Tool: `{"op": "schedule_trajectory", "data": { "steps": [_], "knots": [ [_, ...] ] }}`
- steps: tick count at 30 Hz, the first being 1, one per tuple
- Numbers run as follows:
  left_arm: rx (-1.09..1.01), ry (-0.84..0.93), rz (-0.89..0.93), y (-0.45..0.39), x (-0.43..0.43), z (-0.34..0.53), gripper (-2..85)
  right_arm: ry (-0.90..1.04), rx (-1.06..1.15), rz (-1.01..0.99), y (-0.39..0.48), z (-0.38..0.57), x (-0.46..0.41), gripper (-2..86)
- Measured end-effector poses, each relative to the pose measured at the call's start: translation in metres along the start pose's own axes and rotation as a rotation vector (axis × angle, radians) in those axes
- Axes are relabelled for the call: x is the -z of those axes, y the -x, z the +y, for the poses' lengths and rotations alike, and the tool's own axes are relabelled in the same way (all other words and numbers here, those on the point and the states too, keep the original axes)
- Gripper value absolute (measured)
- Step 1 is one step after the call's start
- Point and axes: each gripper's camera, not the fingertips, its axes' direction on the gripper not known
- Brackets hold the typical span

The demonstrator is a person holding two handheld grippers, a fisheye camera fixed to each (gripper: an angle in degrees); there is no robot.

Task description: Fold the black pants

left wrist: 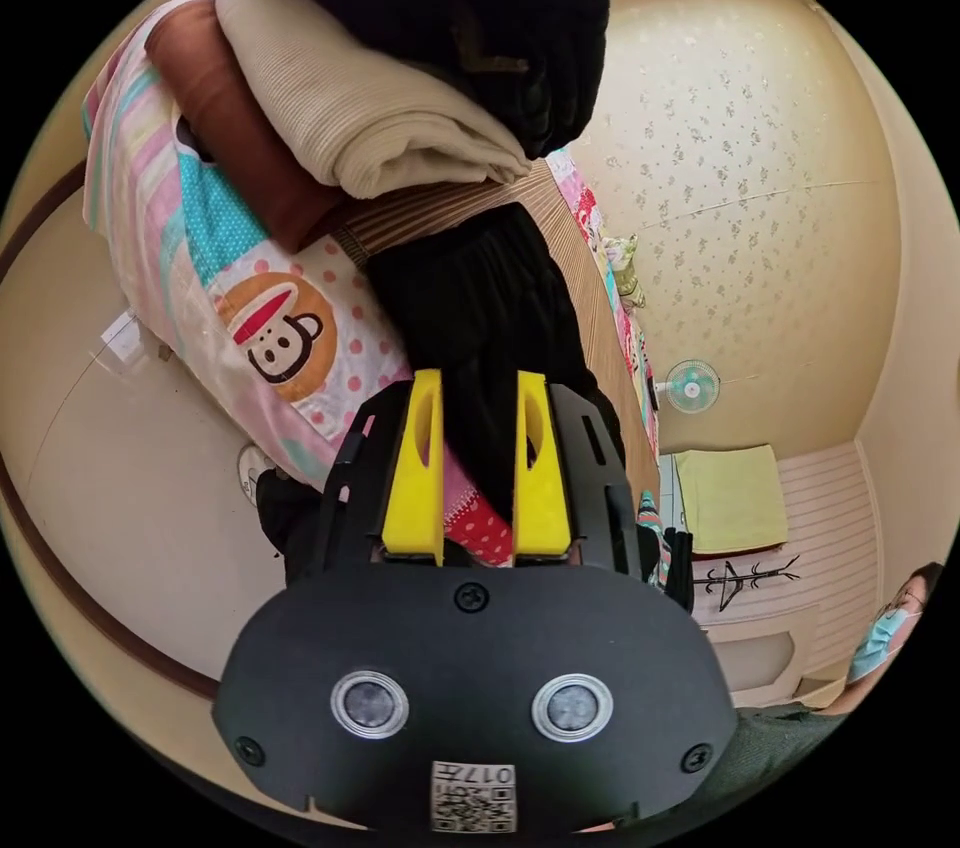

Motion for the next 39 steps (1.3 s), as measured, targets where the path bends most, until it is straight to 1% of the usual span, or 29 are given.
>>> {"op": "schedule_trajectory", "data": {
  "steps": [2,4,5,6,8,10,11,12,14,16,18,21,22,23,24,26,27,28,29,30,31,32,33,34,35,37,39],
  "knots": [
    [-0.046,0.002,0.06,-0.004,-0.006,0.001,13.6,-0.01,-0.003,-0.07,-0.009,-0.002,0.014,3.0],
    [-0.043,0.002,0.059,-0.002,-0.005,0.003,13.9,-0.137,0.022,-0.249,-0.017,0.007,0.057,2.0],
    [-0.048,-0.003,0.052,-0.001,-0.004,0.005,13.9,-0.159,0.027,-0.275,-0.019,0.01,0.068,1.9],
    [-0.053,-0.006,0.05,-0.001,-0.003,0.006,13.9,-0.183,0.025,-0.276,-0.022,0.015,0.084,1.6],
    [-0.065,-0.014,0.041,0.003,-0.004,0.006,13.8,-0.151,-0.013,-0.178,-0.032,0.019,0.09,1.4],
    [-0.039,-0.01,0.042,0.01,-0.01,0.005,13.8,-0.014,-0.094,-0.032,-0.058,0.015,0.074,1.4],
    [-0.011,-0.014,0.046,0.016,-0.015,0.005,13.7,0.011,-0.12,-0.016,-0.065,0.015,0.07,1.4],
    [0.001,-0.018,0.048,0.017,-0.017,0.006,13.5,0.024,-0.163,-0.023,-0.076,0.015,0.067,1.5],
    [0.032,-0.053,0.032,0.02,-0.021,0.009,12.4,-0.026,-0.191,-0.068,-0.084,0.018,0.077,1.5],
    [0.026,-0.054,0.01,0.018,-0.027,0.007,10.9,-0.13,-0.214,-0.095,-0.09,0.025,0.098,1.5],
    [0.031,-0.078,-0.059,0.012,-0.03,0.006,5.8,-0.149,-0.25,-0.131,-0.099,0.027,0.106,1.3],
    [-0.059,-0.103,-0.148,-0.026,-0.03,0.004,5.0,-0.109,-0.306,-0.224,-0.119,0.026,0.108,0.8],
    [-0.128,-0.09,-0.168,-0.047,-0.03,0.0,4.9,-0.112,-0.296,-0.24,-0.122,0.025,0.114,0.7],
    [-0.216,-0.075,-0.178,-0.069,-0.027,-0.004,4.8,-0.114,-0.289,-0.237,-0.122,0.025,0.117,0.6],
    [-0.248,-0.066,-0.204,-0.08,-0.027,-0.006,4.8,-0.113,-0.28,-0.218,-0.123,0.024,0.123,0.5],
    [-0.36,-0.025,-0.338,-0.118,-0.03,-0.016,4.7,-0.108,-0.273,-0.196,-0.124,0.022,0.131,0.4],
    [-0.393,-0.017,-0.35,-0.125,-0.032,-0.019,4.6,-0.11,-0.272,-0.203,-0.126,0.021,0.135,0.4],
    [-0.473,-0.022,-0.323,-0.135,-0.035,-0.023,4.6,-0.114,-0.273,-0.221,-0.129,0.02,0.137,0.4],
    [-0.559,-0.034,-0.254,-0.137,-0.037,-0.026,4.5,-0.116,-0.276,-0.231,-0.131,0.019,0.137,0.4],
    [-0.593,-0.041,-0.217,-0.134,-0.037,-0.027,4.5,-0.12,-0.281,-0.249,-0.134,0.018,0.138,0.4],
    [-0.607,-0.06,-0.137,-0.118,-0.036,-0.031,4.5,-0.123,-0.282,-0.263,-0.136,0.017,0.139,0.3],
    [-0.529,-0.072,-0.052,-0.087,-0.036,-0.039,4.6,-0.124,-0.283,-0.268,-0.137,0.016,0.139,0.3],
    [-0.474,-0.071,-0.009,-0.067,-0.037,-0.044,4.7,-0.124,-0.283,-0.276,-0.139,0.016,0.139,0.3],
    [-0.358,-0.059,0.047,-0.026,-0.04,-0.051,4.9,-0.122,-0.282,-0.283,-0.141,0.016,0.139,0.3],
    [-0.228,-0.054,0.026,0.015,-0.044,-0.053,5.6,-0.121,-0.282,-0.285,-0.142,0.017,0.139,0.3],
    [-0.092,-0.057,-0.039,0.06,-0.048,-0.044,6.2,-0.108,-0.281,-0.276,-0.146,0.017,0.141,0.3],
    [-0.121,-0.126,0.036,0.076,-0.044,-0.029,6.7,-0.099,-0.287,-0.268,-0.151,0.017,0.142,0.3]
  ]
}}
